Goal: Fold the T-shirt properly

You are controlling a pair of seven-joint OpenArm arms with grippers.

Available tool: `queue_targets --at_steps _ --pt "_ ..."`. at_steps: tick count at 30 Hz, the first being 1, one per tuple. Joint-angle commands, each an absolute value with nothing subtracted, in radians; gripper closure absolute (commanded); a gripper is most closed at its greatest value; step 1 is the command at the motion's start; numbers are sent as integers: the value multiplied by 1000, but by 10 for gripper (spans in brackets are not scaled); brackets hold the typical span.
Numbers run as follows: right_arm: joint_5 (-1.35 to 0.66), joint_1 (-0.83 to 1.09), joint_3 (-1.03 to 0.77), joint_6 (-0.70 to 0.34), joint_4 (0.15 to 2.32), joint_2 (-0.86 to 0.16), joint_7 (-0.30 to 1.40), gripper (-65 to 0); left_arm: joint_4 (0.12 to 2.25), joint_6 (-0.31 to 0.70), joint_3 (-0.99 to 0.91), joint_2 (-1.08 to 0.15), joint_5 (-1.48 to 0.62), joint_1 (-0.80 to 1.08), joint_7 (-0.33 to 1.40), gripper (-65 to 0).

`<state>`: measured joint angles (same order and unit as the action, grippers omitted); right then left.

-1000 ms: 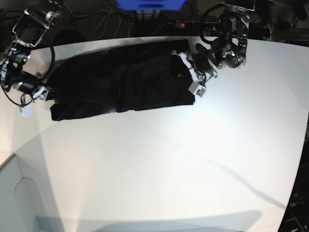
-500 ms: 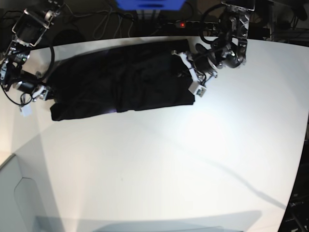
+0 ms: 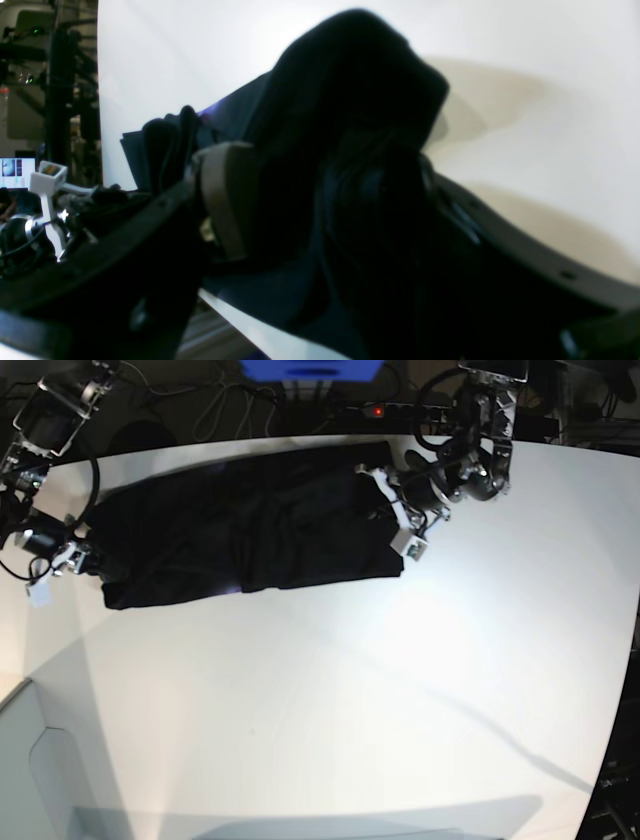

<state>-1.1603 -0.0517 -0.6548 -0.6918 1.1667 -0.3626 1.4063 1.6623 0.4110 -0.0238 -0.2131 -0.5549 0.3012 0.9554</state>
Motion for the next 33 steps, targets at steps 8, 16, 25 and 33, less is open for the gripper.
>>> queue_targets --at_steps 8,16,25,33 --pt "-1127 -64 -659 -698 1181 -372 1396 -410 1659 389 -27 -223 -503 305 987 -43" --pt "-1061 -62 -657 -698 1181 -383 1389 -410 1661 389 -27 -225 -503 309 987 -43" --pt "-1061 -18 -545 -698 1181 -403 1283 -410 1662 389 -27 -225 -503 309 987 -43" --pt "-1063 -16 -532 -698 1184 -374 1330 -410 1661 389 -27 -225 -503 305 987 -43"
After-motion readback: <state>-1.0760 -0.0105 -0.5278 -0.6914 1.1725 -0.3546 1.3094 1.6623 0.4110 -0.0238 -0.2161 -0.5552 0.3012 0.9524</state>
